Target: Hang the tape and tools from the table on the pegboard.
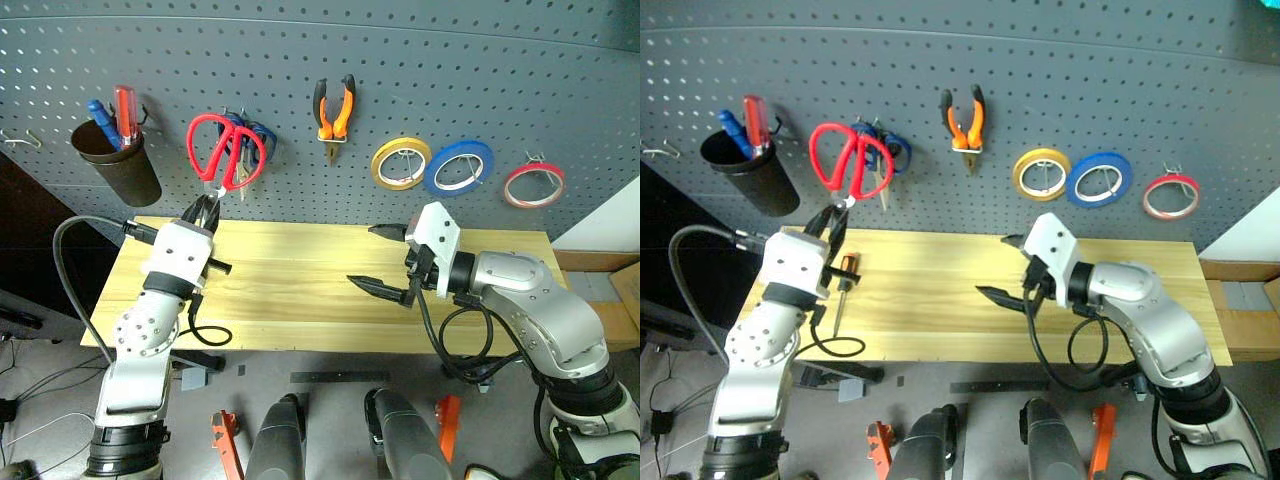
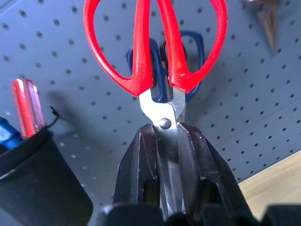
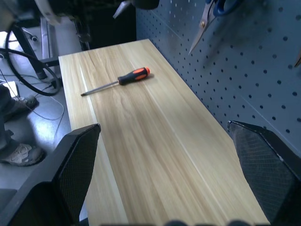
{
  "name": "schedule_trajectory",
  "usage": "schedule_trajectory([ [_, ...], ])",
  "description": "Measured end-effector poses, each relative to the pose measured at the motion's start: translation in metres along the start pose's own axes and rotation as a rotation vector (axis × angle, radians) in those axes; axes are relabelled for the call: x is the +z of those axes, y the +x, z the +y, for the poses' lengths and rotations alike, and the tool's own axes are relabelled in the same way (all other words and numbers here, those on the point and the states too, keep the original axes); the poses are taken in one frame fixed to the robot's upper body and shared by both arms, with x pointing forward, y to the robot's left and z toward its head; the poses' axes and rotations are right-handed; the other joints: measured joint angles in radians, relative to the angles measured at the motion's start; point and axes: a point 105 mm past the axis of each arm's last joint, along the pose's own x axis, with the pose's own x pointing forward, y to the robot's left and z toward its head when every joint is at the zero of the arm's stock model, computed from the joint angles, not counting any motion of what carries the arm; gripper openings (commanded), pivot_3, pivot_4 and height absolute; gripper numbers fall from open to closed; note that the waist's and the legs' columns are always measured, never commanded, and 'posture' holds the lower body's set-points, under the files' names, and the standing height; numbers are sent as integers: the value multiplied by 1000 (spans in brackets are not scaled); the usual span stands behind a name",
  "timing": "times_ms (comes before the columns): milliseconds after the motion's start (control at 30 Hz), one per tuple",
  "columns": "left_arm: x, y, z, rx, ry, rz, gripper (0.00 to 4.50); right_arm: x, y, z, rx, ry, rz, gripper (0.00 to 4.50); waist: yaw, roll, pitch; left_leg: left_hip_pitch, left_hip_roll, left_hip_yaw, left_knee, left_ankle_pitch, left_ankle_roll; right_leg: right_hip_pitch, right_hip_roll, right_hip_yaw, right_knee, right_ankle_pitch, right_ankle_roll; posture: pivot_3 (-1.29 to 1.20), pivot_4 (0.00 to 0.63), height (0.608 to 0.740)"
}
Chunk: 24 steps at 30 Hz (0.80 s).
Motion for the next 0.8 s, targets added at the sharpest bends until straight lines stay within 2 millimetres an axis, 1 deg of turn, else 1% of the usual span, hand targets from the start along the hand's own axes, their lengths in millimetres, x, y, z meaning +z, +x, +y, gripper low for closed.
schedule_trajectory([
  [133,-8,6,-6,-31,-5,11,258,6,0,-4,-20,-3,-22,4500,-1,0,0,0,0,0,0,0,0,0,0,0,0,0,0,-119,247,740],
  [333,-6,17,-10,-55,-11,-10,258,26,-2,-15,-84,-29,-96,4500,-4,0,0,0,0,0,0,0,0,0,0,0,0,0,0,-130,254,740],
  [467,-12,19,-14,-71,-19,10,258,43,-5,-26,-142,-76,-149,4500,-8,0,0,0,0,0,0,0,0,0,0,0,0,0,0,-137,256,740],
  [567,-13,22,-13,-71,-22,12,258,52,-5,-28,-160,-95,-187,4500,-9,0,0,0,0,0,0,0,0,0,0,0,0,0,0,-139,257,740],
  [733,-14,24,-12,-71,-24,15,258,55,-8,-34,-194,-95,-205,4500,-9,0,0,0,0,0,0,0,0,0,-1,0,0,0,0,-140,257,740],
  [800,-14,24,-12,-72,-27,15,1000,55,-8,-34,-199,-94,-206,4500,-9,0,0,0,0,0,0,0,0,0,-1,0,0,0,0,-140,257,740],
])
